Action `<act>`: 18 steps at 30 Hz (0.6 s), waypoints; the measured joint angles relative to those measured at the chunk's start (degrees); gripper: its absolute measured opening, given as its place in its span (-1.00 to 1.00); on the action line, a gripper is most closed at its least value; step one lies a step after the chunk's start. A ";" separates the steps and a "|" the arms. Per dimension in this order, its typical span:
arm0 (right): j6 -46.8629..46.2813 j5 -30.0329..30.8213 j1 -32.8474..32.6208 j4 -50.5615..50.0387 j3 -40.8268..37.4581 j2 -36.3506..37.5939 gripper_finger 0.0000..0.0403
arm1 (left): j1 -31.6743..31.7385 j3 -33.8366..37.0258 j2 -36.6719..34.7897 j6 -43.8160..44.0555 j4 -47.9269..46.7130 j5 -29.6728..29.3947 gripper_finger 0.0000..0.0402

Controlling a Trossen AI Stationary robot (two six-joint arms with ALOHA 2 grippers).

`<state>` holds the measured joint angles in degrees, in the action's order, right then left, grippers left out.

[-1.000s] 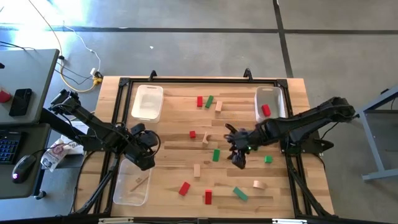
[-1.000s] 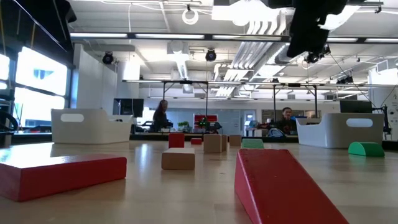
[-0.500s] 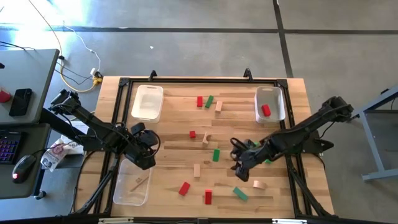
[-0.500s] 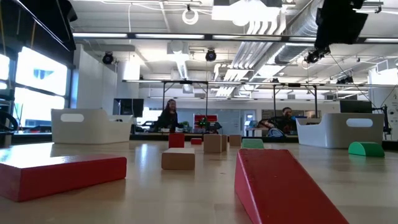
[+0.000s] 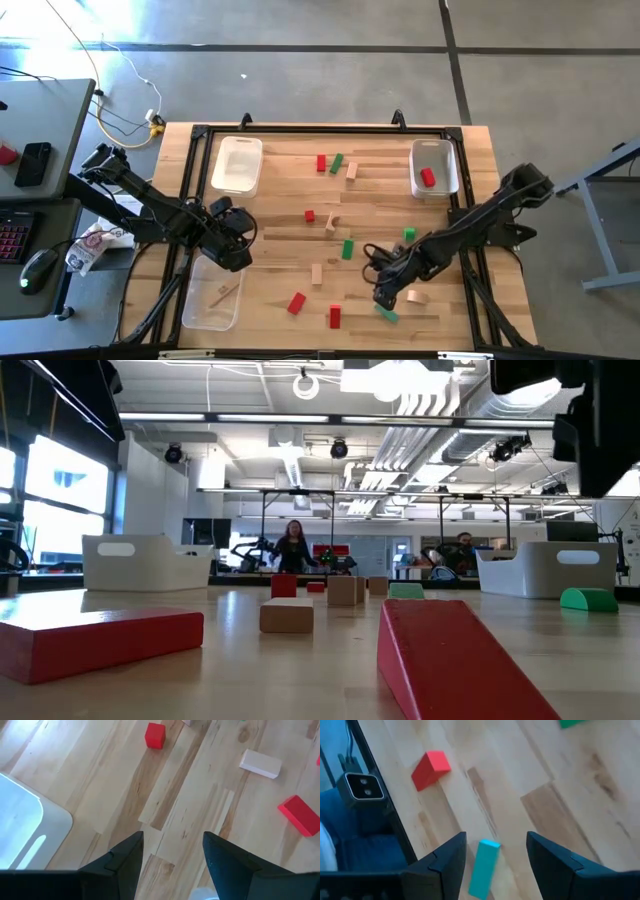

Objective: Sort & place blocks by color
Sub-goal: Put the green block into the white bin

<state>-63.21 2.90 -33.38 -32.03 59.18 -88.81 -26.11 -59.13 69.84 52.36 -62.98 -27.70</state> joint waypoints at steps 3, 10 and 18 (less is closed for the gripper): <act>-1.46 -0.25 -0.93 0.72 0.00 -1.54 -0.03 | 0.00 0.00 0.00 0.88 0.00 0.00 -0.05; -4.70 -0.36 -3.28 2.34 0.00 -4.70 -0.03 | 0.00 0.00 0.00 1.52 0.02 -0.05 -0.05; -7.36 -0.06 -5.36 4.22 0.00 -7.23 -0.03 | 0.00 0.00 0.00 3.21 0.05 -1.53 -0.05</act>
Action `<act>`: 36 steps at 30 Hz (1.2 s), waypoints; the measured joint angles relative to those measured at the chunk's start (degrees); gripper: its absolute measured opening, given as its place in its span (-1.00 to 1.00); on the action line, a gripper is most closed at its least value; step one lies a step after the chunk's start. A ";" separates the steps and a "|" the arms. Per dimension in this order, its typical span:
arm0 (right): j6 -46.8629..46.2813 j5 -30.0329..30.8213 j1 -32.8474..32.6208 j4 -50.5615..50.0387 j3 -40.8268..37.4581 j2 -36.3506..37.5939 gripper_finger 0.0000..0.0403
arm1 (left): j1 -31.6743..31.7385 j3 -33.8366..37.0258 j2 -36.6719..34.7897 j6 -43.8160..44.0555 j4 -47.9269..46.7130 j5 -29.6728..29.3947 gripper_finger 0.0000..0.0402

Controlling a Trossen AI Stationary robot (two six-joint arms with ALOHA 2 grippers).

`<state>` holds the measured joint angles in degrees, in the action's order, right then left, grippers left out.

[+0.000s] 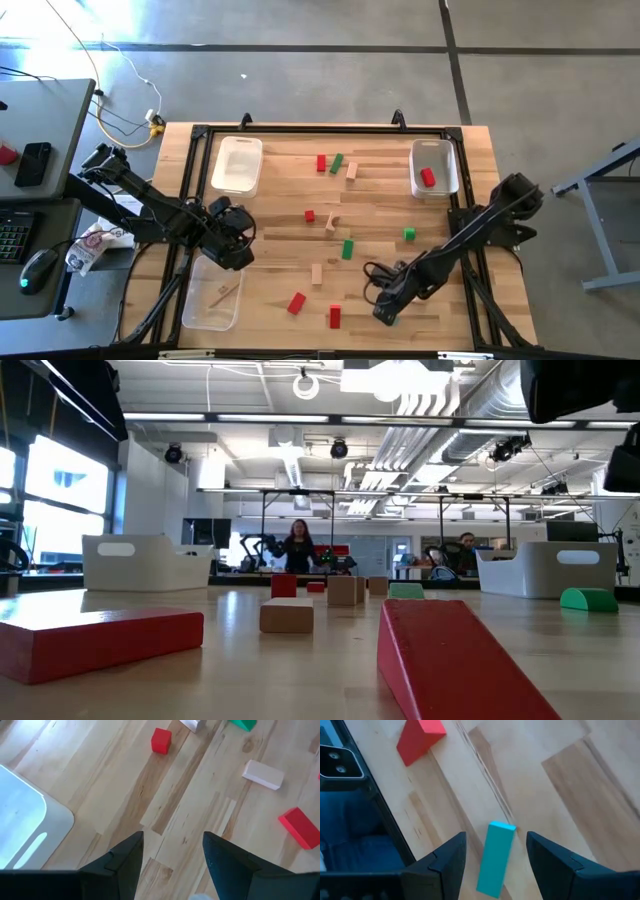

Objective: Sort & place blocks by color
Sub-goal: Put the green block into the white bin

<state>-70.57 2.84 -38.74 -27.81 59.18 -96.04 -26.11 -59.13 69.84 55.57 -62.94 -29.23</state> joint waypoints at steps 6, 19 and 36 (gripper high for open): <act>-1.66 0.12 -1.35 0.89 0.00 -1.96 -0.03 | 0.00 0.00 0.00 1.46 0.00 -0.33 -0.05; -4.12 0.14 -4.38 4.93 0.00 -5.01 -0.03 | 0.00 0.00 0.00 2.80 0.12 -2.35 -0.05; -5.70 1.08 -6.01 5.03 0.17 -6.52 -0.15 | 0.00 0.00 0.00 2.82 0.46 -4.48 -0.05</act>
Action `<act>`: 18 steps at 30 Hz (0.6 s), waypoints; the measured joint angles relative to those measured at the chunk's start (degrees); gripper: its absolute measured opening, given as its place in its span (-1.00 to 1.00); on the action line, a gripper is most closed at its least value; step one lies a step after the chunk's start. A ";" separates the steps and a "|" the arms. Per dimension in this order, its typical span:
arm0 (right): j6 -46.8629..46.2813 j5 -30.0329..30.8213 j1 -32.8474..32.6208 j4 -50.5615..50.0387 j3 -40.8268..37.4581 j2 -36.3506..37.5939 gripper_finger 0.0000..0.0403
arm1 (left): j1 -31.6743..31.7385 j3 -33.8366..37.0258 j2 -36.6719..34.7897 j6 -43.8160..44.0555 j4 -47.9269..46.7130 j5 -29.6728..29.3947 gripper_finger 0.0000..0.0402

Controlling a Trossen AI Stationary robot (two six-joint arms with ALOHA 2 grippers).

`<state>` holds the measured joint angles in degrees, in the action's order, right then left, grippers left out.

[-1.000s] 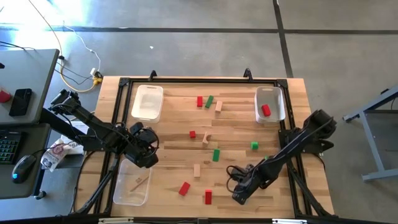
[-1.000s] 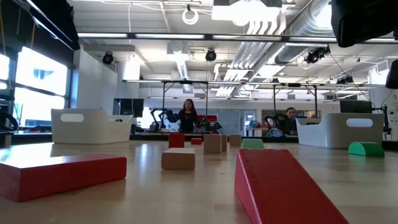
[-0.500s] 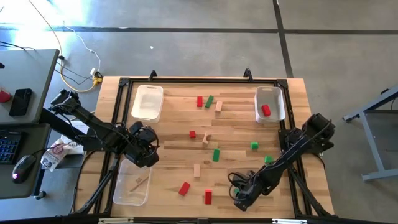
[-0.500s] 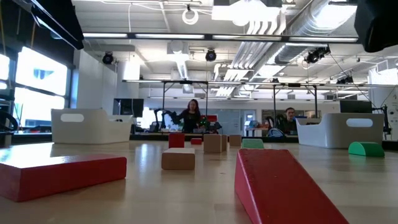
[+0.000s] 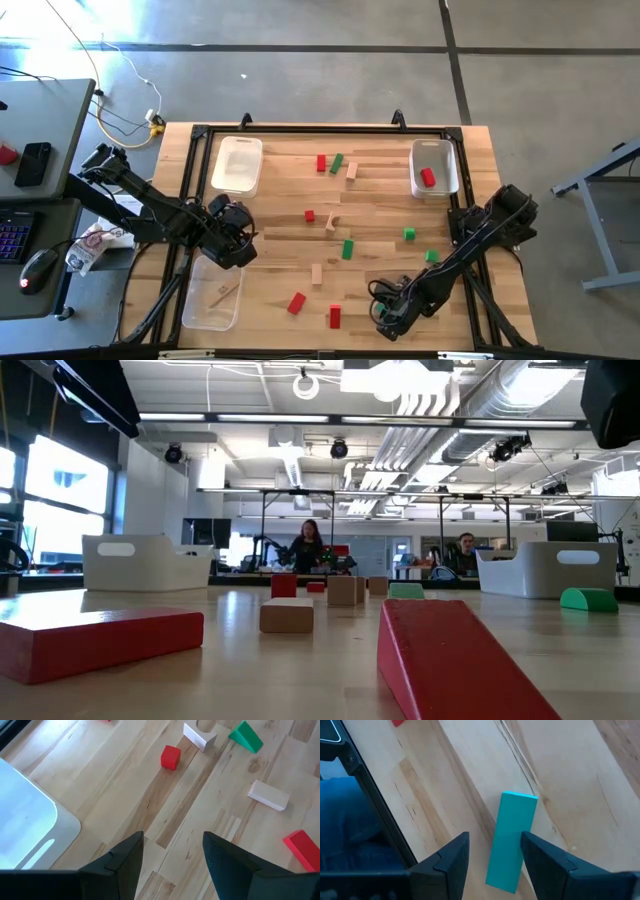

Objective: Sort & place blocks by color
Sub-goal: Put the green block into the white bin

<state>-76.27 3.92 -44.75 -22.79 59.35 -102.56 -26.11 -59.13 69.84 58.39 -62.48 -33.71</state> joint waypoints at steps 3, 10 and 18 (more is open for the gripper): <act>0.12 -0.01 0.00 -0.23 0.00 -0.04 -0.15 | 0.00 0.00 0.00 0.00 0.02 0.00 -0.05; 3.06 -0.80 0.25 -1.86 1.19 -0.28 -0.12 | 0.02 0.00 0.00 -0.02 0.02 0.00 -0.05; 3.04 0.50 0.50 -13.30 7.05 -0.39 -0.08 | 0.01 0.00 0.00 -0.01 0.36 0.01 -0.05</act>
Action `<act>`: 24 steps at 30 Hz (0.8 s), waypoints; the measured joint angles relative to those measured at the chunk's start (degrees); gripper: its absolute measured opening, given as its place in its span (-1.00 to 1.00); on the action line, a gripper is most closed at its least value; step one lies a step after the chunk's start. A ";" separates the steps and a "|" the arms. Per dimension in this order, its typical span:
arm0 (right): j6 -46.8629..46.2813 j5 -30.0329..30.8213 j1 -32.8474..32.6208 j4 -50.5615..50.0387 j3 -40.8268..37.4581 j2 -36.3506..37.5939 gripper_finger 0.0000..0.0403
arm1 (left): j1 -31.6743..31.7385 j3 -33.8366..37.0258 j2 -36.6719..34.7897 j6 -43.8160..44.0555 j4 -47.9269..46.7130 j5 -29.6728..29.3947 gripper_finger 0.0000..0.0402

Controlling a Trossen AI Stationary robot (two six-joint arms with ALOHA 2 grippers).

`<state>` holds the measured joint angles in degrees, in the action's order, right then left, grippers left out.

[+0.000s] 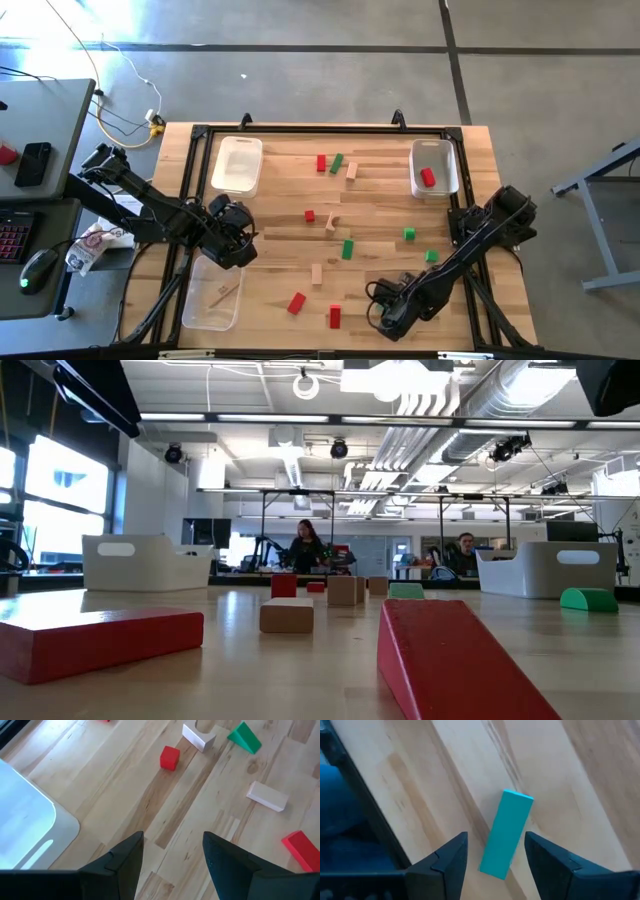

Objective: Sort & place blocks by color
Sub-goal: Put the green block into the white bin

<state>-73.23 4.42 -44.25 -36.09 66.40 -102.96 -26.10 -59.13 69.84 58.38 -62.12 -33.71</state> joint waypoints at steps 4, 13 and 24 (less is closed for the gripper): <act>-0.39 0.07 0.00 -0.14 0.21 0.00 -0.07 | 0.00 0.00 0.00 0.00 0.49 0.01 -0.05; -1.35 1.23 -0.04 -0.98 0.21 0.04 -0.07 | 0.00 0.00 0.00 -0.02 0.69 0.01 -0.05; -1.84 -1.53 -0.04 0.02 0.23 -3.97 -0.07 | -0.01 0.00 0.00 -0.02 0.75 0.01 -0.05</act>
<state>-75.07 2.89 -44.29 -36.07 66.63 -106.93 -26.11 -59.13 69.84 58.37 -61.36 -33.69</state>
